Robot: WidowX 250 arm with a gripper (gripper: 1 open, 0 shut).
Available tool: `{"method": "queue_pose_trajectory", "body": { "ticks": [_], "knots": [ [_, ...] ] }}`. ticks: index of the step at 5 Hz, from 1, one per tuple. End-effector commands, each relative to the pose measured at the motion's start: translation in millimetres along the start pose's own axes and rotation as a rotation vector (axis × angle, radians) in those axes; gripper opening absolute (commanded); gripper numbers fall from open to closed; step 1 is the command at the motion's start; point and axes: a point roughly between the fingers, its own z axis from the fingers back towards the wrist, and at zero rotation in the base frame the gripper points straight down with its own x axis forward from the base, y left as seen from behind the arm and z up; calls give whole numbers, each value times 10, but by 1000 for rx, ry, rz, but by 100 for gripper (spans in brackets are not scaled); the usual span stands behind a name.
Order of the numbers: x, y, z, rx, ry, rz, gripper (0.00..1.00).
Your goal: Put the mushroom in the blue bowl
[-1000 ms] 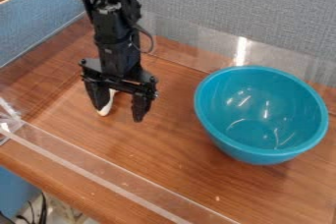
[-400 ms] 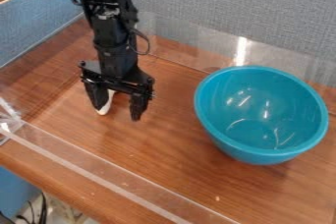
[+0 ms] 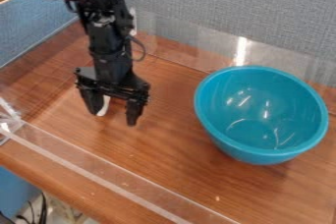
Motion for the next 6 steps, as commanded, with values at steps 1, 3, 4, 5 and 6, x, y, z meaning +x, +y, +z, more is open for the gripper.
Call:
{"method": "queue_pose_trajectory", "body": {
  "ticks": [1,3,4,5,6],
  "knots": [
    [16,80,174,4,-52,-21,100],
    [-60,89,92,-7,-55,-48,100],
    [-4,160,86,-7,-59,-13,100],
    [58,238,70,-9,-64,25,100],
    [115,305,43,-8,-66,56,100]
  ]
}}
